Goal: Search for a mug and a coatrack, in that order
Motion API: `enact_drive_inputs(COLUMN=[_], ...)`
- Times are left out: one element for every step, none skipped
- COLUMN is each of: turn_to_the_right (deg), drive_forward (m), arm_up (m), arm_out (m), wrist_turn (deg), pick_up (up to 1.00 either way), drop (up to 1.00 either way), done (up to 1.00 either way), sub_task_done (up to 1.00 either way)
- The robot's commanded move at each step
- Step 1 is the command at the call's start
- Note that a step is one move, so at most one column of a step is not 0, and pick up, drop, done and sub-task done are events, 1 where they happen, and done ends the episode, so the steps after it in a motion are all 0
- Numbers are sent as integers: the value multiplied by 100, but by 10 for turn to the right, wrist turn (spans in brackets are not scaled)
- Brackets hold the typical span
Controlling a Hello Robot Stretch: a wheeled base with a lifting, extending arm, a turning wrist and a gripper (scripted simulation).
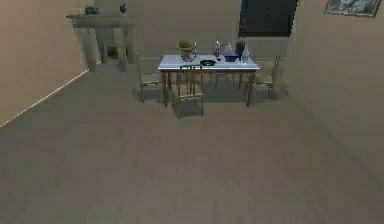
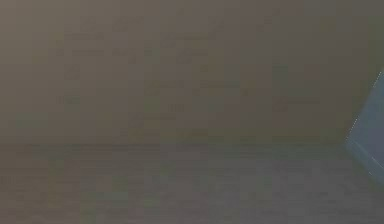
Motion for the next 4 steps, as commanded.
enact_drive_inputs(turn_to_the_right=[-450, -450, -420, 0], drive_forward=[0, 0, 0, 100], arm_up=[0, 0, 0, 0], arm_out=[0, 0, 0, 0], wrist_turn=[0, 0, 0, 0], pick_up=[0, 0, 0, 0], drop=[0, 0, 0, 0], done=[0, 0, 0, 0], sub_task_done=[0, 0, 0, 0])
